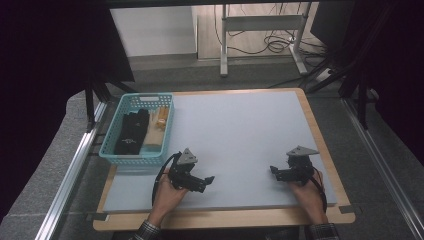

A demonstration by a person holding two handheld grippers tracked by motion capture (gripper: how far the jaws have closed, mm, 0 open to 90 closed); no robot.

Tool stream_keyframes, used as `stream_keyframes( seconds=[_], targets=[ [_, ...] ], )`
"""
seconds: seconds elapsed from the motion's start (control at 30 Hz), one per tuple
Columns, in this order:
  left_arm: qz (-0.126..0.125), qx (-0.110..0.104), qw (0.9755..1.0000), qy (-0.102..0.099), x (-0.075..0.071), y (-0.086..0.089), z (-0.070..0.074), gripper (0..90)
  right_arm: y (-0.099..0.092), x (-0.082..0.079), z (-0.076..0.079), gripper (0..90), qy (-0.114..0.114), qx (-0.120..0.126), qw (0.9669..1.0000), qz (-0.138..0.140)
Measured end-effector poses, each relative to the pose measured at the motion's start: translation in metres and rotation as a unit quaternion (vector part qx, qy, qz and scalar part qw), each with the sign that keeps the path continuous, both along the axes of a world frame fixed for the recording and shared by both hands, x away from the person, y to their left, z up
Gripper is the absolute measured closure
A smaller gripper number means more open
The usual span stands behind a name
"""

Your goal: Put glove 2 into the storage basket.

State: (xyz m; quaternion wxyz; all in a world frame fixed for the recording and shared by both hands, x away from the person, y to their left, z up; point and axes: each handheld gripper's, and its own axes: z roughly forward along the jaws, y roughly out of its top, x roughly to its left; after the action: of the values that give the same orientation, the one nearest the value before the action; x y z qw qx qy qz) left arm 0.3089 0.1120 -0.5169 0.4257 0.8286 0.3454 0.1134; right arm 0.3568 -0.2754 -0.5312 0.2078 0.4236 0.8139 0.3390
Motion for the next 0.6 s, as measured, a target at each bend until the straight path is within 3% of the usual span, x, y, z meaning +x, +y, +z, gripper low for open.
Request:
stream_keyframes(
  seconds=[0.6],
  targets=[
    [0.004, 0.016, 0.9998, 0.013, -0.001, 0.003, -0.019, 0.0, 0.000, 0.000, 0.000, 11.1, 0.000, 0.000, 1.0000, 0.000]
  ],
)
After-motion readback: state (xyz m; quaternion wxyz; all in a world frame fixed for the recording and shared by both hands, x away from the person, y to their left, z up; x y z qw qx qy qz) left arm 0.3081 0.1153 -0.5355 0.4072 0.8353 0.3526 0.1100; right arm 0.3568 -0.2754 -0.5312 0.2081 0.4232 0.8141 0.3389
